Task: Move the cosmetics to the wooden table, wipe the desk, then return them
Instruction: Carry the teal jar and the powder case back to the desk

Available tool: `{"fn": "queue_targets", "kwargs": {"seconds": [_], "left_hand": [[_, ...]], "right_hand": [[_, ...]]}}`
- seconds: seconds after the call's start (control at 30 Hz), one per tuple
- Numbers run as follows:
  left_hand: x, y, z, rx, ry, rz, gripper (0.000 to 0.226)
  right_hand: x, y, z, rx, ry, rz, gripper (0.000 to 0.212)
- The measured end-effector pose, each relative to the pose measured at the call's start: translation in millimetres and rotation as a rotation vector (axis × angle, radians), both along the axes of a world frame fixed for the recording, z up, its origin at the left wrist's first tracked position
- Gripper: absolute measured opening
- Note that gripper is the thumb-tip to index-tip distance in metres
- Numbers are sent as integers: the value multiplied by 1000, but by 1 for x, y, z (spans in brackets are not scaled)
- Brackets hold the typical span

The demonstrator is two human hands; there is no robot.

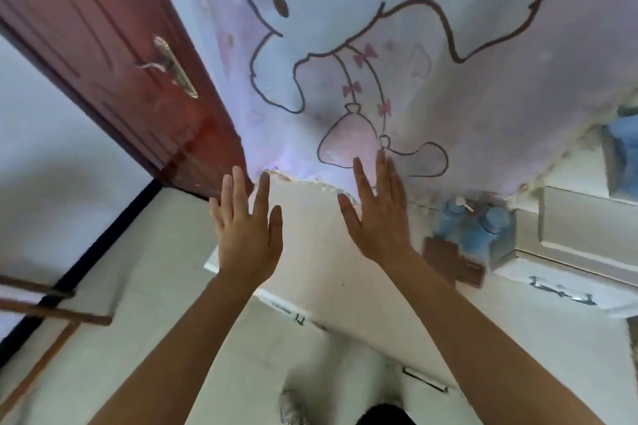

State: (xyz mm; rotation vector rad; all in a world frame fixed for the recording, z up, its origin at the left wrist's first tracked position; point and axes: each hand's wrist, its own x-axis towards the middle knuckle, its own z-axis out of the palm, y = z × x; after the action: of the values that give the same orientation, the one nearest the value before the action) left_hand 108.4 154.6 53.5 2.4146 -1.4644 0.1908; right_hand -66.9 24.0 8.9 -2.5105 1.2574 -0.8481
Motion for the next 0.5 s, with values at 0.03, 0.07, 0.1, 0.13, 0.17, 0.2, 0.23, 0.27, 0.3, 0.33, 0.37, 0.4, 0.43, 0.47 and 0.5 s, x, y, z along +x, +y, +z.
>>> {"fn": "queue_targets", "kwargs": {"seconds": [0.03, 0.07, 0.1, 0.13, 0.17, 0.2, 0.23, 0.27, 0.3, 0.33, 0.37, 0.4, 0.43, 0.47, 0.5], "left_hand": [[21, 21, 14, -3, -17, 88, 57], [41, 42, 28, -7, -29, 175, 59], [64, 68, 42, -17, -46, 258, 62], [86, 94, 55, -31, -60, 324, 63], [105, 119, 66, -45, -71, 372, 63], [127, 153, 75, -67, -89, 427, 63], [145, 185, 83, -84, -105, 479, 63], [165, 222, 90, -97, -122, 533, 64], [183, 259, 96, -107, -137, 578, 64], [198, 290, 100, -114, -147, 611, 64], [216, 330, 103, -120, -156, 656, 64], [231, 366, 105, -118, -159, 699, 65], [246, 403, 106, -101, -164, 748, 66], [259, 436, 106, -81, -161, 797, 65], [269, 463, 105, -57, -150, 838, 66]], "right_hand": [[28, 9, 12, -34, -21, 61, 66], [54, 19, 23, -61, -39, 115, 68], [83, 33, 35, -80, -53, 166, 69], [112, 48, 46, -100, -62, 220, 70], [138, 62, 55, -123, -71, 266, 71], [170, 83, 65, -151, -78, 325, 72], [199, 104, 73, -176, -75, 380, 72], [231, 130, 82, -198, -70, 429, 72], [262, 155, 88, -213, -58, 474, 72], [288, 179, 93, -228, -44, 505, 73], [319, 210, 98, -240, -28, 551, 74], [346, 239, 102, -250, -10, 594, 75], [374, 271, 105, -256, -4, 639, 75], [399, 301, 107, -254, 0, 681, 76], [419, 326, 109, -250, 0, 716, 77]]}}
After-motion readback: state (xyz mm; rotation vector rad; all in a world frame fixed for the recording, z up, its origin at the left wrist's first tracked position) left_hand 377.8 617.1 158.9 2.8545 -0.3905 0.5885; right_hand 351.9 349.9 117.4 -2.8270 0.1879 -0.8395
